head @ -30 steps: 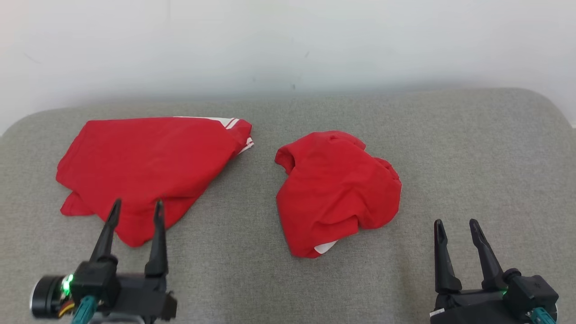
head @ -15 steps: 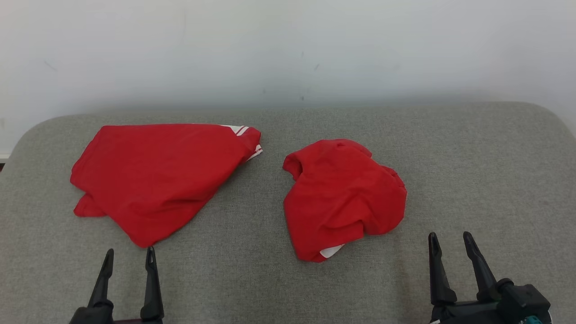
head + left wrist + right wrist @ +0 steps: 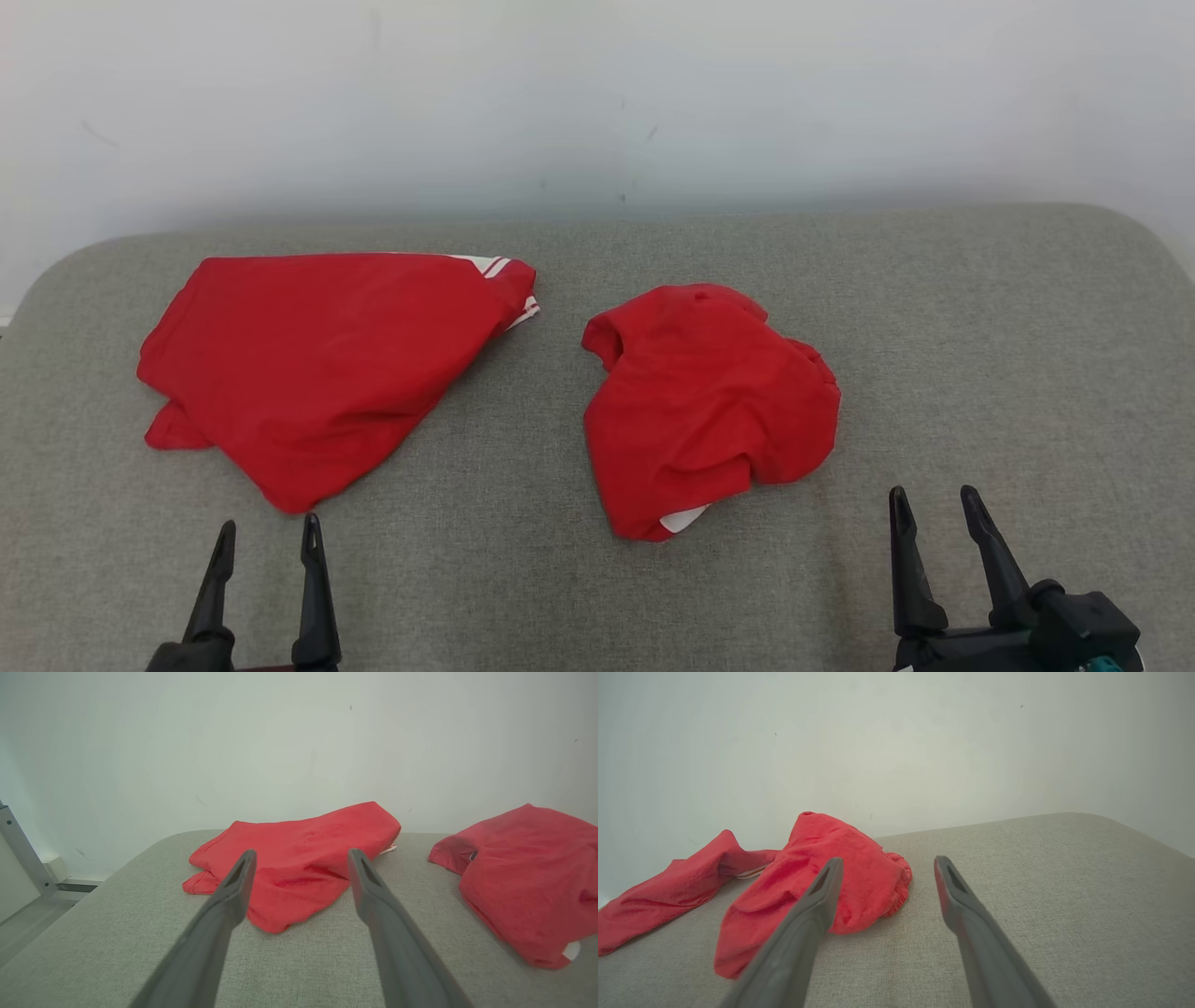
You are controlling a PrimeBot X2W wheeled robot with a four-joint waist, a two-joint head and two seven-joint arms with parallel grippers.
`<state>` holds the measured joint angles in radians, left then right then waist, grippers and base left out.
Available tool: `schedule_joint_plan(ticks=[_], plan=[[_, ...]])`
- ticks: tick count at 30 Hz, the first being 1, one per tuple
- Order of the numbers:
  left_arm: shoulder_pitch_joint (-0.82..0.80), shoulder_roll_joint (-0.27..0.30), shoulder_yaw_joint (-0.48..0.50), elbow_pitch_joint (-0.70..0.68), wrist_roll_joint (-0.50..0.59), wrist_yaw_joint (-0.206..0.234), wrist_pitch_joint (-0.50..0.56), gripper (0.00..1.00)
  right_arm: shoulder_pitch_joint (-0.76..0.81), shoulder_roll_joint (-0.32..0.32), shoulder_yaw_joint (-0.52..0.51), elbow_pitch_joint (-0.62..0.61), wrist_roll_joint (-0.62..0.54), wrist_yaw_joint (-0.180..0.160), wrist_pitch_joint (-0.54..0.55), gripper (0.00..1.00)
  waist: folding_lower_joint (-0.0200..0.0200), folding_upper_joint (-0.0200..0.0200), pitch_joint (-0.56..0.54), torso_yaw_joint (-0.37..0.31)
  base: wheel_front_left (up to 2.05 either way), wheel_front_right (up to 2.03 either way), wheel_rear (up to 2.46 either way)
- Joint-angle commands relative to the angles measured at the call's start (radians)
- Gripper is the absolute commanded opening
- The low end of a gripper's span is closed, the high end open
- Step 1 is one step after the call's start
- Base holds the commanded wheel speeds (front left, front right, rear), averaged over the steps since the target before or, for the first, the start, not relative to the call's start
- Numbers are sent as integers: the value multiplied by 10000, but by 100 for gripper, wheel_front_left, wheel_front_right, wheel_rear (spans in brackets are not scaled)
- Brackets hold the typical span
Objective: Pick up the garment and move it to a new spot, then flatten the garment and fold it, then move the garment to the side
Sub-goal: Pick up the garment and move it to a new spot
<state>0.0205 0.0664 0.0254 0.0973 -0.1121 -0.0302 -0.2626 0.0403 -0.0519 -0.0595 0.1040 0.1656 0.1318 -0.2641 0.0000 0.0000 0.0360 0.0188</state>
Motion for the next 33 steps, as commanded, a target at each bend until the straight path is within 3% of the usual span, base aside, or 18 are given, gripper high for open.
schedule_joint_plan(ticks=[1,33], plan=[[59,-51,57,47,79,-42,-34,100,-1,31,-7,6,22,-21,-6,100,0,0,18,-18,0,0,0],[-215,-159,328,242,361,-279,-34,100,7,31,-83,19,86,-22,-6,100,0,0,211,-164,0,0,0]])
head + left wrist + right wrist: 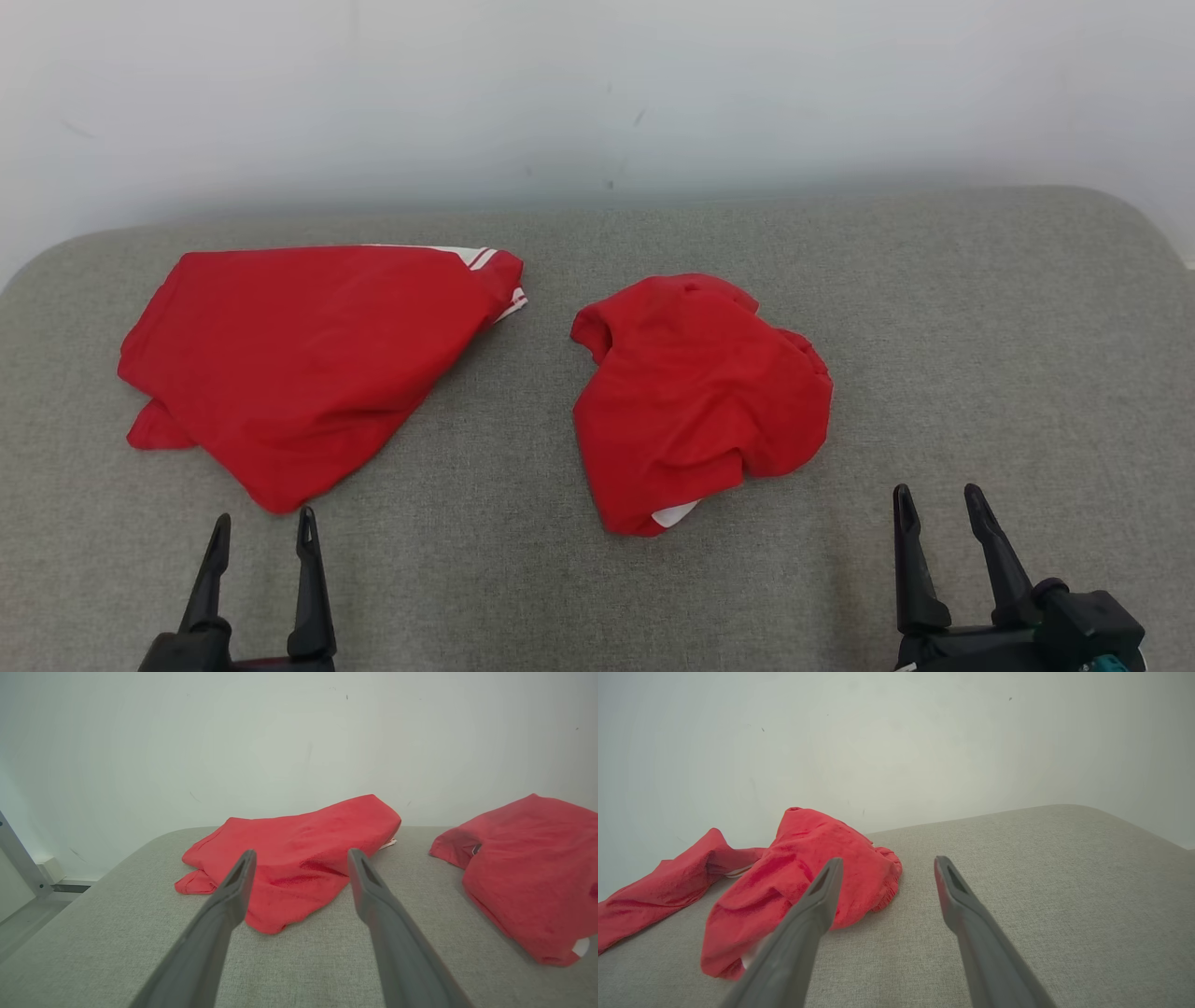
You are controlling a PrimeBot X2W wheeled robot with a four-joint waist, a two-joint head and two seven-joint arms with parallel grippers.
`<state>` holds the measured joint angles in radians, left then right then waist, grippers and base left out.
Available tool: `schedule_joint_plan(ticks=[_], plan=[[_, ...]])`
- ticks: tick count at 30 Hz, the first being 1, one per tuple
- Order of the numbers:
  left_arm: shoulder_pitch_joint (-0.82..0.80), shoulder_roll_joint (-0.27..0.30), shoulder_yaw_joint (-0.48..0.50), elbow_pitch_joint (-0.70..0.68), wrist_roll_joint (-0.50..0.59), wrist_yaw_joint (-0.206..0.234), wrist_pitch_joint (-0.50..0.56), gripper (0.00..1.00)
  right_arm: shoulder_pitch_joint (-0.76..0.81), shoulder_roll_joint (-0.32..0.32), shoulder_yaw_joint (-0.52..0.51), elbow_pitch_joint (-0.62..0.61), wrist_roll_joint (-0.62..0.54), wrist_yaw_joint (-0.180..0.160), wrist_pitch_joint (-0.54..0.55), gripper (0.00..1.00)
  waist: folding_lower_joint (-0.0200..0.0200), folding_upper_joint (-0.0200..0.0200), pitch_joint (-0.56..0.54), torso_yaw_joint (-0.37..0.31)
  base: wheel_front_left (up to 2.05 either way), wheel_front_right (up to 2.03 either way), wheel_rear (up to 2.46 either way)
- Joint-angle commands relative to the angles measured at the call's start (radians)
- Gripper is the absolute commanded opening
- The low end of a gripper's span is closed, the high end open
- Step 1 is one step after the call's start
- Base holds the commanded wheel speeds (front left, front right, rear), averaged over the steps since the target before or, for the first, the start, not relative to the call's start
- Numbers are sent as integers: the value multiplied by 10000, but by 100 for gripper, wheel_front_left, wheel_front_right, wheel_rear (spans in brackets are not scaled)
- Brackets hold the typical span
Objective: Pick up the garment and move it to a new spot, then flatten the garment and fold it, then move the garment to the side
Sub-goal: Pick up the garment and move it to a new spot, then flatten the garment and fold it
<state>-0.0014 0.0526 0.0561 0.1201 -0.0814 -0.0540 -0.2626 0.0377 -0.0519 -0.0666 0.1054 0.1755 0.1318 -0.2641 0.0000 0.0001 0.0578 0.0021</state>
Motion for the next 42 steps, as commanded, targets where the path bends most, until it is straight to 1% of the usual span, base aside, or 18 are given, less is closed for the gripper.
schedule_joint_plan(ticks=[1,17,29,42], plan=[[21,-21,25,30,46,-50,-34,100,44,31,-3,10,-23,-22,-6,100,0,-1,-19,6,0,0,0],[119,-29,1,114,-41,-49,-34,100,136,31,32,28,-118,-22,-5,100,0,-1,-103,-2,0,0,0],[146,-29,-107,106,-131,90,-34,100,136,31,33,49,-138,-22,-5,100,0,-1,-98,22,0,0,0],[154,-30,-82,156,-129,57,-34,100,154,31,41,73,-111,-22,-5,100,0,-1,-129,40,0,0,0]])
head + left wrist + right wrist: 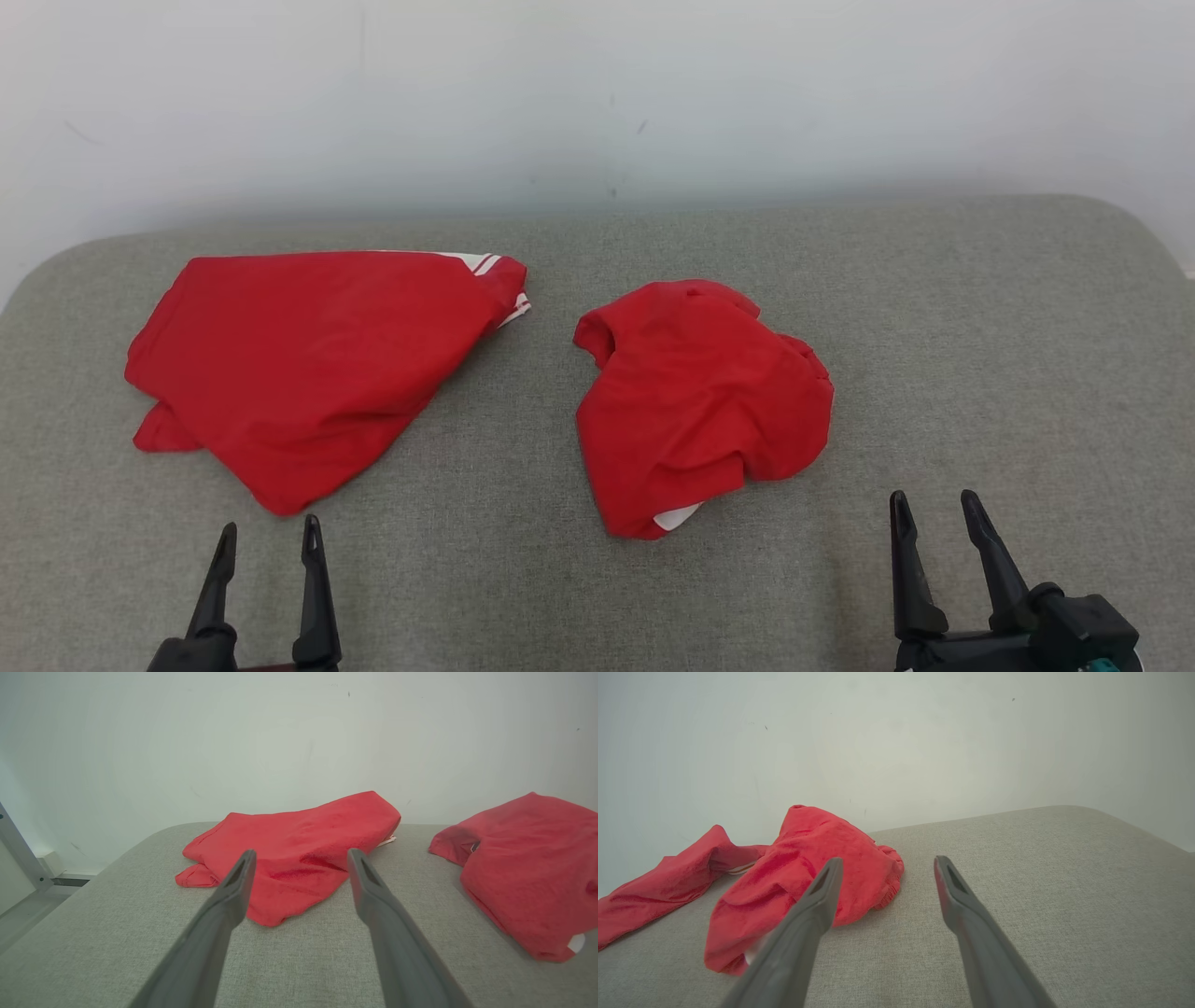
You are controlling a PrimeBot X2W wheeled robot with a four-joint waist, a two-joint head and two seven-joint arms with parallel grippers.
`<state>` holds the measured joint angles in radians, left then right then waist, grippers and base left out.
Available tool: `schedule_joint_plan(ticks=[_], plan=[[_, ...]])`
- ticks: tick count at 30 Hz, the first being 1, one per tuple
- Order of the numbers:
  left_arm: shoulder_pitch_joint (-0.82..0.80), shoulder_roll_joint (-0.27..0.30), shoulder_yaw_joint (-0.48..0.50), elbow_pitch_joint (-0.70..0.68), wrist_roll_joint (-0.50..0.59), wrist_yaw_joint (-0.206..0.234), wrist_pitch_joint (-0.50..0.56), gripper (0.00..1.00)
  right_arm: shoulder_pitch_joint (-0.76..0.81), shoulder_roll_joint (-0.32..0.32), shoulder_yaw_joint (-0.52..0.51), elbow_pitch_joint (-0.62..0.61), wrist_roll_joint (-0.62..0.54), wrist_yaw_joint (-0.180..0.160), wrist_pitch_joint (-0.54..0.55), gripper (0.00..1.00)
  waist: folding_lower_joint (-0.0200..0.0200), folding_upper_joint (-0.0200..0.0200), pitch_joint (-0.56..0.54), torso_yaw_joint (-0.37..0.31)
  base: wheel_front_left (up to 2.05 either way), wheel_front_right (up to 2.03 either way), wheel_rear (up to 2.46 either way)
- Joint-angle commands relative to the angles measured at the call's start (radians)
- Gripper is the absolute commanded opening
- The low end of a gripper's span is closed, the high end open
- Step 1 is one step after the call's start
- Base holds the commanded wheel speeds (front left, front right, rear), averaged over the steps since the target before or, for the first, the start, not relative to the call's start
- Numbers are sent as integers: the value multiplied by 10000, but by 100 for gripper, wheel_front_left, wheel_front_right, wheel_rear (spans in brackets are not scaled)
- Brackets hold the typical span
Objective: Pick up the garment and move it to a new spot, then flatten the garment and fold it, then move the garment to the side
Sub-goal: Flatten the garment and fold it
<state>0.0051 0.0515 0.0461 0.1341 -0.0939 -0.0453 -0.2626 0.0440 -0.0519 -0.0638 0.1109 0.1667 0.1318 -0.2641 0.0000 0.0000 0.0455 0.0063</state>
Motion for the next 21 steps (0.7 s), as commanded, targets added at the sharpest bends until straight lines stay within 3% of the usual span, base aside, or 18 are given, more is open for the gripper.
schedule_joint_plan(ticks=[1,21], plan=[[99,-19,31,22,-4,-33,-34,100,100,31,18,21,-19,-22,-5,100,0,0,-17,-3,0,0,0],[97,-19,-18,76,-19,-43,-34,100,147,30,45,58,48,-22,-5,100,0,0,-107,4,0,0,0]])
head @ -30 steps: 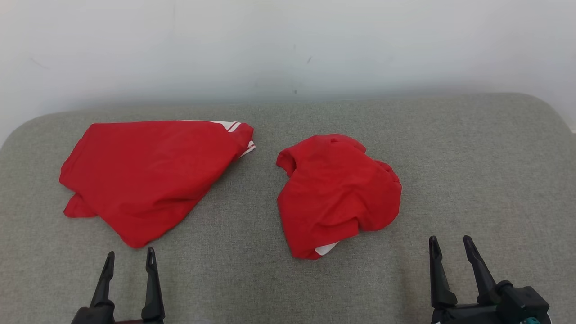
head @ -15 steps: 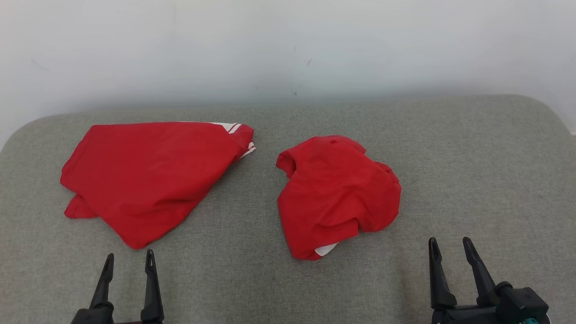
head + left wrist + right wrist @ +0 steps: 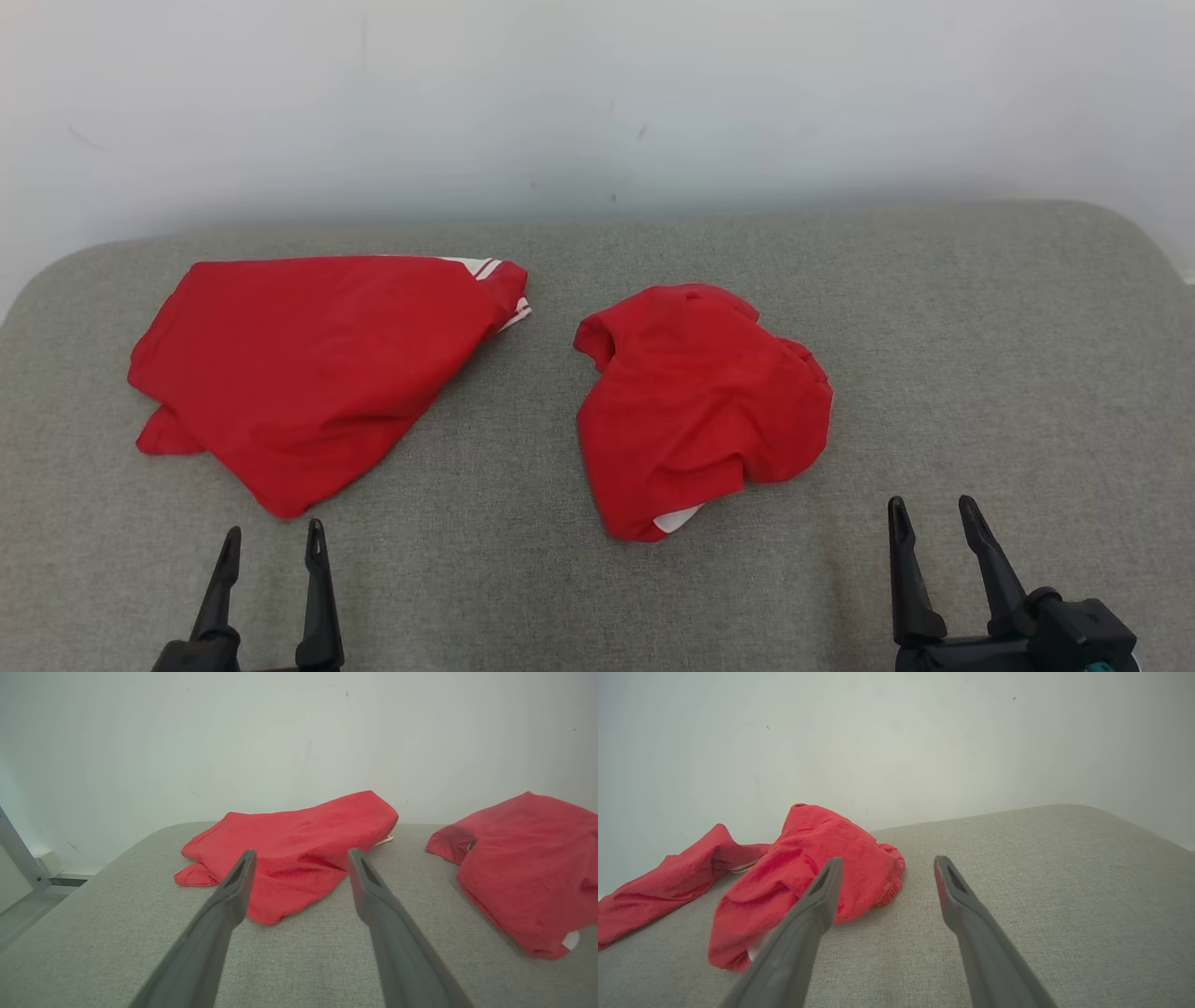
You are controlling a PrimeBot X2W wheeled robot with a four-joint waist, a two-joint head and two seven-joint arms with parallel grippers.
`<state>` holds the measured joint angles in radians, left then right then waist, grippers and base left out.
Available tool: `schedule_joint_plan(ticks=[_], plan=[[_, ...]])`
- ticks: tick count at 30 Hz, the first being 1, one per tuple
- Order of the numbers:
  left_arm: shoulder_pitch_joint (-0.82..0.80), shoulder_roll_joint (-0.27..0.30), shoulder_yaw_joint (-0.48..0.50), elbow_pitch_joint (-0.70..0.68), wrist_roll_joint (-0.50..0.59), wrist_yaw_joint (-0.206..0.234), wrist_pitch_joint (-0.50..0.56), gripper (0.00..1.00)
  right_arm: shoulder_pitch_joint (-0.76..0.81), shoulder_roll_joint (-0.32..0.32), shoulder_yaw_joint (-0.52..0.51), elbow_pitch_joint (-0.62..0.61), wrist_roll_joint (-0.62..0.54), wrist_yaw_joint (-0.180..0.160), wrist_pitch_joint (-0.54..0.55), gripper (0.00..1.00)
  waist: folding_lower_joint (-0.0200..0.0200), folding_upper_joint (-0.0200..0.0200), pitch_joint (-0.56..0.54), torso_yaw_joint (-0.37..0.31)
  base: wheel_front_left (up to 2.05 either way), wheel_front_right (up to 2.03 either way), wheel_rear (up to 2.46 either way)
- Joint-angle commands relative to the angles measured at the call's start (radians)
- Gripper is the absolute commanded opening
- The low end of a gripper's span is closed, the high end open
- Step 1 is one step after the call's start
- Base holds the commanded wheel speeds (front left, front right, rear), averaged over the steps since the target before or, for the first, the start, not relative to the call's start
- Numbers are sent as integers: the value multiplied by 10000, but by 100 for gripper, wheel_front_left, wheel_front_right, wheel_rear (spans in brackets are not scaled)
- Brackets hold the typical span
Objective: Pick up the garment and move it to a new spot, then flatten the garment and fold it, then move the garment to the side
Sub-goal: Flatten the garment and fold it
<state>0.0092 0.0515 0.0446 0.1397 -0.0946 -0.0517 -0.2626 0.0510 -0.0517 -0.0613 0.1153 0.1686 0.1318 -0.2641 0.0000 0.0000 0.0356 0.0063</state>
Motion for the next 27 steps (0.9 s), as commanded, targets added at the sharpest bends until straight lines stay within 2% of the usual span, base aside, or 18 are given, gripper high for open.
schedule_joint_plan(ticks=[1,11,21,27], plan=[[58,-19,-20,27,-11,17,-34,100,83,28,31,17,29,-22,-5,100,0,0,-15,3,0,0,0],[-244,-21,-676,222,-108,-163,-34,100,-3,28,136,44,3,-22,-5,100,0,0,-20,-134,0,0,0],[-1005,-15,-2393,1037,-307,-418,-36,100,-175,29,275,49,-39,-22,-5,100,0,0,162,-854,0,0,0],[-1493,-9,-3316,1736,-490,-409,-34,100,-319,28,228,22,-27,-22,-5,100,0,0,478,-1422,0,0,0]])
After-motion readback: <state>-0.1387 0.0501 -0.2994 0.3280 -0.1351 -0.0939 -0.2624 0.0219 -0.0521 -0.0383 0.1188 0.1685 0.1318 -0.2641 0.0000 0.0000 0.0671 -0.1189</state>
